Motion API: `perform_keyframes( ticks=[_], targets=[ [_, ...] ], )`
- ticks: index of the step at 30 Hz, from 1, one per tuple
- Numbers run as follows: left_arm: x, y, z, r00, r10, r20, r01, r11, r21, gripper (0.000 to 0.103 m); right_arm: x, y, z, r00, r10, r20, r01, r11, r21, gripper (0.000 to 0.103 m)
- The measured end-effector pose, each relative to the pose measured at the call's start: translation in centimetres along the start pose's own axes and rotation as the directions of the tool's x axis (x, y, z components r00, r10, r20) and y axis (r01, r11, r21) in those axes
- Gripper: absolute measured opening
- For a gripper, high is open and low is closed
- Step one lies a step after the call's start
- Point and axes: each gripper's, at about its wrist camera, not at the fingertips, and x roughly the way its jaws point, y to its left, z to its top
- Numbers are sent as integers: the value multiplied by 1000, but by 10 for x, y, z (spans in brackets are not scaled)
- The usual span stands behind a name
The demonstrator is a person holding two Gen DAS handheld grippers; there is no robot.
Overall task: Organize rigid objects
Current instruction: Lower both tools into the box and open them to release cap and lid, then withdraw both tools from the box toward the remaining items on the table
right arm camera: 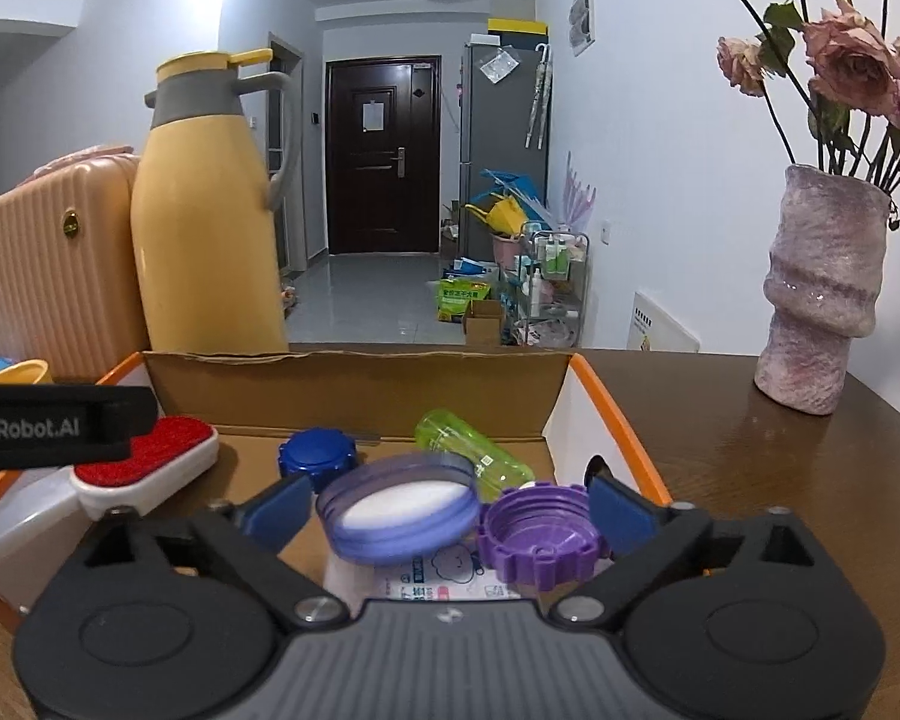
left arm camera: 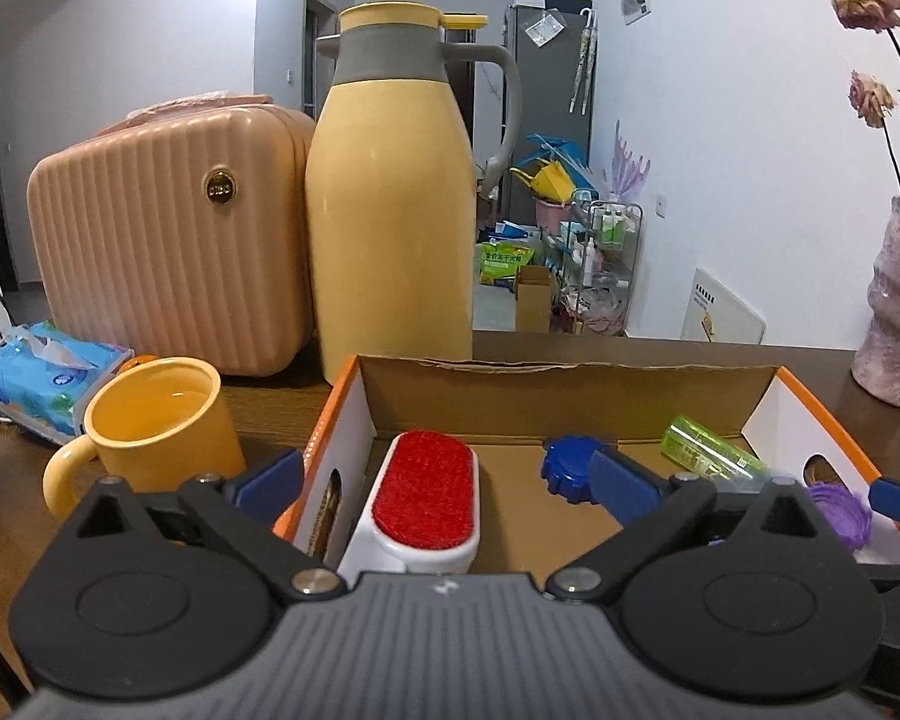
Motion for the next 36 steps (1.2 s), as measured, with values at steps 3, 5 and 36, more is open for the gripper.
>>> perform_keyframes(
  ticks=[3, 5, 36],
  targets=[
    [2, 0, 0, 1000, 4, -8, -4, 1000, -3, 103, 0, -1, 0, 1000, 2, -1, -2, 1000, 11, 103],
    [2, 0, -1, 1000, 2, -10, -2, 1000, -3, 103, -1, -2, 0, 1000, 0, 1, 0, 1000, 19, 103],
    [-99, 48, -37, 988, -31, 153, 36, 999, -32, 103, -86, -8, -25, 994, -19, 109, 18, 1000, 13, 103]
  ],
)
